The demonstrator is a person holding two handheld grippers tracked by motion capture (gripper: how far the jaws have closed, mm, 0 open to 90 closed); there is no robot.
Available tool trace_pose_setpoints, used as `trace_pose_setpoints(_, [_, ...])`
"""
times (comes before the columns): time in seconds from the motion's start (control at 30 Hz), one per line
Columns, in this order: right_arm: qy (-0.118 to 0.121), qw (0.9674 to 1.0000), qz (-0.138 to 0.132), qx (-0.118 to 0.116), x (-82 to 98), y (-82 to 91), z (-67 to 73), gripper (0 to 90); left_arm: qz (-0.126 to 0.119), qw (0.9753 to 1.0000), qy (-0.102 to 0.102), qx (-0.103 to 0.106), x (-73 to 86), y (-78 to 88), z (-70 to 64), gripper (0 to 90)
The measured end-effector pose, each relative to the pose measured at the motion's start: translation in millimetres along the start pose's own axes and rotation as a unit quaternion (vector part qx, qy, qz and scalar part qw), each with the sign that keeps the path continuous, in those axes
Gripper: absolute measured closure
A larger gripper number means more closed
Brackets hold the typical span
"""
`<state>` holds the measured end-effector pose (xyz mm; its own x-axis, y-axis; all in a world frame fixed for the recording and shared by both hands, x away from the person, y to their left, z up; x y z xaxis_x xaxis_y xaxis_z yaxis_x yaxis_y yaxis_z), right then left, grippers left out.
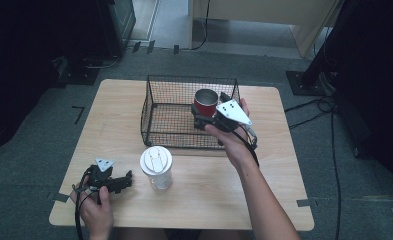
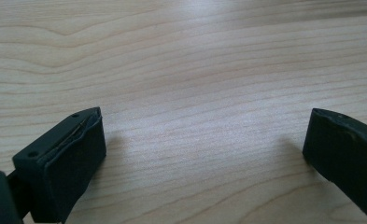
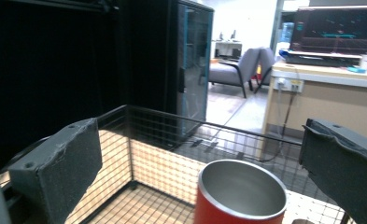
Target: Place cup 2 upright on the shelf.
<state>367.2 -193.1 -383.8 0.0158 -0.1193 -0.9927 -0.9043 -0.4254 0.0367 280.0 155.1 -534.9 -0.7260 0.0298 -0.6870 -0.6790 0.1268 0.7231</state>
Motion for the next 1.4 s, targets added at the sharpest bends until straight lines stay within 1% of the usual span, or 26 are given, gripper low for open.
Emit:
trace_pose_setpoints(0.1, [0.006, 0.9999, -0.004, -0.013, -1.4, 12.0, 9.5, 0.0, 0.000, 1.0000, 0.000, 0.000, 0.0, 0.1, 0.0, 0.1])
trace_pose_setpoints(0.2, [0.005, 0.9997, -0.007, -0.025, -1.9, 21.2, 18.1, 0.0, 0.000, 1.0000, 0.000, 0.000, 0.0, 0.0, 0.0, 0.1])
trace_pose_setpoints(0.3, [0.010, 0.9993, -0.008, -0.035, -0.5, 29.5, 26.9, 0.0, 0.000, 1.0000, 0.000, 0.000, 0.0, 0.0, 0.0, 0.1])
trace_pose_setpoints(0.37, [0.023, 0.9991, -0.007, -0.036, 1.5, 34.2, 31.4, 0.0, 0.001, 1.0000, 0.000, 0.000, 0.0, 0.1, 0.0, 0.1])
trace_pose_setpoints(0.5, [0.026, 0.9987, -0.008, -0.043, 6.1, 43.4, 37.5, 0.0, 0.001, 1.0000, 0.000, 0.000, 0.0, 0.1, 0.0, 0.1])
trace_pose_setpoints(0.57, [0.021, 0.9986, -0.009, -0.047, 8.2, 48.4, 40.6, 0.0, 0.001, 1.0000, -0.001, 0.000, -0.1, 0.1, 0.1, 0.1])
trace_pose_setpoints(0.7, [0.022, 0.9980, -0.011, -0.057, 11.9, 57.7, 48.4, 0.0, 0.001, 1.0000, 0.001, 0.000, 0.0, 0.1, -0.1, 0.1])
trace_pose_setpoints(0.77, [0.026, 0.9976, -0.013, -0.062, 13.6, 61.8, 52.1, 0.0, 0.001, 1.0000, 0.000, 0.000, 0.0, 0.1, -0.1, 0.1])
trace_pose_setpoints(0.9, [0.028, 0.9966, -0.010, -0.077, 19.3, 69.4, 61.5, 0.0, 0.001, 1.0000, 0.000, 0.001, 0.0, 0.2, 0.0, 0.1])
trace_pose_setpoints(1.0, [0.021, 0.9962, -0.010, -0.084, 22.8, 74.8, 68.1, 0.0, 0.000, 1.0000, 0.000, 0.000, 0.0, 0.0, 0.0, 0.1])
trace_pose_setpoints(1.07, [0.015, 0.9954, -0.007, -0.095, 25.9, 79.7, 74.5, 0.0, 0.000, 1.0000, 0.000, 0.000, 0.0, 0.0, 0.0, 0.1])
trace_pose_setpoints(1.13, [0.017, 0.9948, -0.007, -0.100, 29.5, 83.5, 79.7, 0.0, 0.000, 1.0000, 0.000, 0.000, 0.0, -0.1, 0.0, 0.1])
trace_pose_setpoints(1.3, [0.009, 0.9934, -0.003, -0.114, 39.0, 90.7, 88.6, 0.0, -0.001, 1.0000, 0.000, 0.000, 0.0, -0.1, -0.1, 0.1])
trace_pose_setpoints(1.4, [0.008, 0.9927, 0.002, -0.121, 46.3, 94.1, 93.3, 0.0, -0.001, 1.0000, 0.000, 0.000, 0.0, -0.1, 0.0, 0.1])
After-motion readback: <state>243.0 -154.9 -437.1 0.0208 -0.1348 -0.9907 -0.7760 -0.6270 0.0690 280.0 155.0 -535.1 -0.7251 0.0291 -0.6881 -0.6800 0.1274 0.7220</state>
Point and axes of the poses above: each handheld gripper's, and its own axes: y roughly backward along the jaws, x roughly out of its underside, z roughly to its left, the point moved 2 cm from there along -y, roughly forward along the jaws, and after that the axes turned 7 degrees about y, right-handed, at the moved point
